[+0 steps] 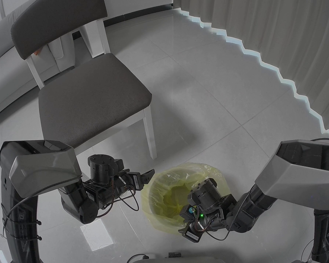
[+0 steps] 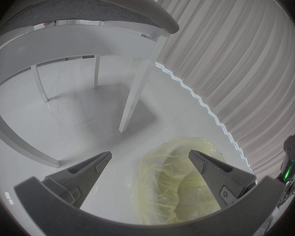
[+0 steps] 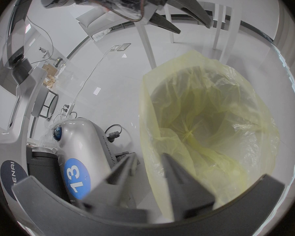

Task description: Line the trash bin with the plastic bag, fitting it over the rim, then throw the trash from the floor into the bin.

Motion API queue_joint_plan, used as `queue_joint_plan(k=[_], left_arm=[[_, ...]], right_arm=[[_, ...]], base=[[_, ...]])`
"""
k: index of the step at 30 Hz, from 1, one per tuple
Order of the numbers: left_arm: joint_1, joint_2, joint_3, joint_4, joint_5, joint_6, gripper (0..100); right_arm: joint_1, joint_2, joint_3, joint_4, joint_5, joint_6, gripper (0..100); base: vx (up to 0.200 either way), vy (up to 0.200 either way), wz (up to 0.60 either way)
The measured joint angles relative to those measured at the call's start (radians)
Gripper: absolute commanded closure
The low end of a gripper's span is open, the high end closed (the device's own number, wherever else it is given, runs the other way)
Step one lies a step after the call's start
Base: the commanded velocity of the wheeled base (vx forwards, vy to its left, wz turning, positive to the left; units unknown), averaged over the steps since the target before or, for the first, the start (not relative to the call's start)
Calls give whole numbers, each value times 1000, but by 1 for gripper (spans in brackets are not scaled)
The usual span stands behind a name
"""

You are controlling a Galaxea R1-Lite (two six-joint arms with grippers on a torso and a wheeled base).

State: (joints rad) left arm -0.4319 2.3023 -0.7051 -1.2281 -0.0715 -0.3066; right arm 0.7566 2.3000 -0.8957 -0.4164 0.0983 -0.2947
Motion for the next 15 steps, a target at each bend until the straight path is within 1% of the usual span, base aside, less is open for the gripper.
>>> queue_joint_plan(k=[4,11,15], left_arm=[[2,-3,13,-18,0,0,0],[3,-3,46,-56,-1,1,0],[2,-2,62,-78,0,0,0]], right_arm=[[27,-12,13,4,1,8,100],[111,-31,35,6,1,46,100],[135,-30,38,4,-1,54,100]], base=[[0,0,0],[0,0,0],[0,0,0]])
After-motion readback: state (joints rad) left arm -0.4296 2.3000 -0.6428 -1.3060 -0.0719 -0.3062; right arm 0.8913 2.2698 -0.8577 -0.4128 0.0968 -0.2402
